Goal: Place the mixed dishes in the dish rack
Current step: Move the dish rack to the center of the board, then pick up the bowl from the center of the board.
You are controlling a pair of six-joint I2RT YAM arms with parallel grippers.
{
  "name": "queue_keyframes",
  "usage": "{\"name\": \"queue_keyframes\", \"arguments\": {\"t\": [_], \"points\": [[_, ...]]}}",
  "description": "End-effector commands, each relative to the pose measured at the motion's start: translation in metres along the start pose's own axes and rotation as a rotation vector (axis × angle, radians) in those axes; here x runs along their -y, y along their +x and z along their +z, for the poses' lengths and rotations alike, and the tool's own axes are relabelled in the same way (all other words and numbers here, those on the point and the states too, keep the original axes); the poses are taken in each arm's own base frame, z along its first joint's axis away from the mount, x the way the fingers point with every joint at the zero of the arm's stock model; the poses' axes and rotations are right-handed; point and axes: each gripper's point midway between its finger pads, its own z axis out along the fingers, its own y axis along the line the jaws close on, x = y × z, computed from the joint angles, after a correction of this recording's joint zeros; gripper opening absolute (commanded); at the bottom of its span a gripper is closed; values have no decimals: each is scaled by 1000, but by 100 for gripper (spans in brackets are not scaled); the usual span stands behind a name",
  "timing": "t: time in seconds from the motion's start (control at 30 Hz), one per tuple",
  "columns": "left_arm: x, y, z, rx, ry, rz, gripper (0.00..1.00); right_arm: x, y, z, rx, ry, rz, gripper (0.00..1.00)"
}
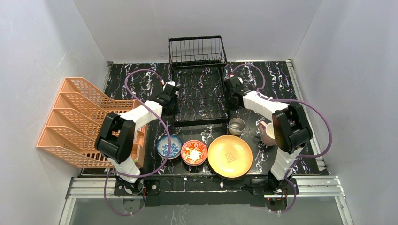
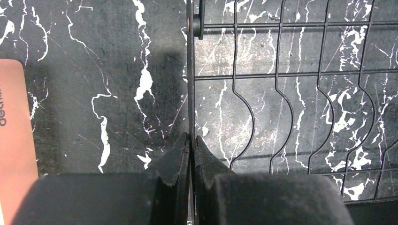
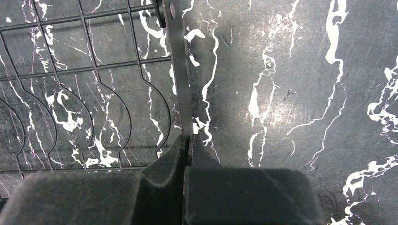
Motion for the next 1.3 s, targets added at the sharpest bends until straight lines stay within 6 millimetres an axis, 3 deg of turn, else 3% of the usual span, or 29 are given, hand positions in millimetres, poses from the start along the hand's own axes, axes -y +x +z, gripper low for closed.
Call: {"name": "queue_keyframes", "arguments": {"t": [0.0, 0.17, 0.37, 0.53, 0.67, 0.8, 0.97, 1.07, 1.27], "points": [[22, -12, -15, 35, 94, -56, 0, 12, -31, -8, 71, 22, 108, 1], [14, -7, -21, 35, 69, -61, 4, 10, -29, -7, 53, 14, 99, 2], [6, 3, -20, -2, 32, -62, 21, 11, -28, -12, 51, 15, 113, 29], [-1, -12, -30, 26, -21, -52, 38, 10, -46, -30, 102, 16, 116, 43], [-15, -31, -52, 86, -82, -38, 44, 14, -61, -49, 136, 41, 115, 50], [-29, -39, -75, 141, -116, -45, 58, 11, -71, -71, 182, 8, 122, 59], [-38, -42, -106, 161, -110, -33, 72, 7, -69, -94, 202, -55, 114, 63], [-42, -38, -125, 159, -95, -47, 75, 9, -63, -110, 212, -84, 111, 63], [-46, -12, -148, 102, -41, -80, 76, 12, -53, -133, 220, -120, 108, 62]]}}
